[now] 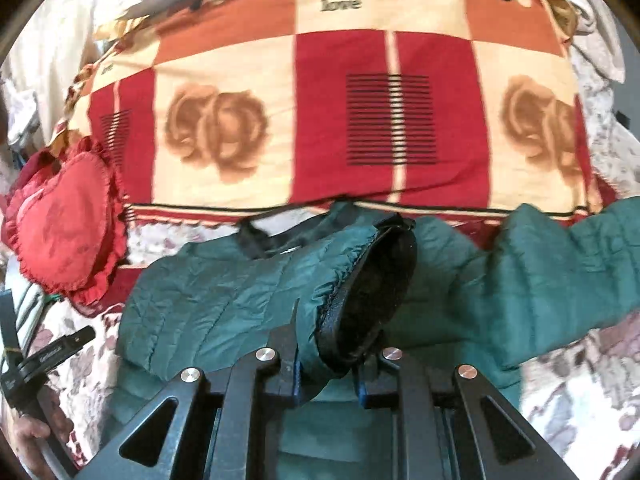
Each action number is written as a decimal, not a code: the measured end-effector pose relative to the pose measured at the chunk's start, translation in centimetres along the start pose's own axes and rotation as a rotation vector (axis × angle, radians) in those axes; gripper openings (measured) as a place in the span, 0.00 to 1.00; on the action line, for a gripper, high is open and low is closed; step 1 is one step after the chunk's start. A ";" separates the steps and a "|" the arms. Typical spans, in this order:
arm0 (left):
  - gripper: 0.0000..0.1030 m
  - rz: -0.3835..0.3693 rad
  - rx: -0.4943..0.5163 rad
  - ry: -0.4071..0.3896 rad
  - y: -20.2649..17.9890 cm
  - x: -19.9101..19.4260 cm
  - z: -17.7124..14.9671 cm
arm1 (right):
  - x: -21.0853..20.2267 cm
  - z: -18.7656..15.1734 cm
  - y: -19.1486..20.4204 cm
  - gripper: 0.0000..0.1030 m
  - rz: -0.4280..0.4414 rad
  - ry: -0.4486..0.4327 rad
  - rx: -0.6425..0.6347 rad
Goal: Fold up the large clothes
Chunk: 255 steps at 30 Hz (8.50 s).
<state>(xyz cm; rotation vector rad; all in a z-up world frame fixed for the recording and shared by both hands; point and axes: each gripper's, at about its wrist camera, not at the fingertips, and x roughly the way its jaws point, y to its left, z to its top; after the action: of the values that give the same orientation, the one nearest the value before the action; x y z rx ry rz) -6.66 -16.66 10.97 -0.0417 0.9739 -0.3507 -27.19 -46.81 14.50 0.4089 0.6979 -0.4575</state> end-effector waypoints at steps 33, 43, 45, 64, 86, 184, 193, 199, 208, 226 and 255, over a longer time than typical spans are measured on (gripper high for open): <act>0.60 0.031 0.158 -0.032 -6.9 1.6 -1.2 | 2.5 -0.7 0.4 0.48 -0.071 0.102 -0.106; 0.60 0.051 0.183 -0.005 -9.8 5.3 -1.8 | 8.3 -1.7 2.9 0.49 -0.079 0.146 -0.181; 0.60 0.063 0.193 -0.011 -10.0 5.8 -1.9 | 9.6 -1.8 2.3 0.49 -0.109 0.158 -0.169; 0.62 0.104 0.235 -0.013 -10.4 7.1 -2.6 | 6.8 -2.6 -2.6 0.49 -0.141 0.159 -0.082; 0.64 0.106 0.240 -0.016 -10.5 7.4 -2.8 | 7.0 -4.0 -4.5 0.58 -0.219 0.195 -0.055; 0.81 -0.072 0.275 -0.010 -12.8 1.2 -12.5 | -3.6 3.3 -37.0 0.33 -0.560 -0.128 0.430; 0.81 -0.016 0.284 0.005 -12.9 0.6 -11.5 | -8.3 1.6 -35.2 0.13 -0.401 -0.206 0.344; 0.81 0.002 0.241 -0.003 -12.7 0.4 -8.8 | -10.2 2.4 -28.0 0.13 -0.311 -0.210 0.189; 0.80 0.040 0.198 -0.023 -10.7 0.1 -6.0 | -7.8 2.0 -19.1 0.12 -0.144 -0.116 0.066; 0.80 0.037 0.097 -0.032 -4.5 -0.4 -2.0 | 0.8 1.1 3.1 0.12 0.179 0.080 -0.072; 0.80 -0.007 -0.108 -0.017 4.3 -0.8 0.8 | 8.0 -3.3 15.3 0.64 0.403 0.253 -0.187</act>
<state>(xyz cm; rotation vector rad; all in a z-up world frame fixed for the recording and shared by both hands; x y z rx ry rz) -5.24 -12.44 11.22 -0.1462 0.9751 -0.3031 -15.41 -34.62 9.84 0.4220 0.8703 0.0430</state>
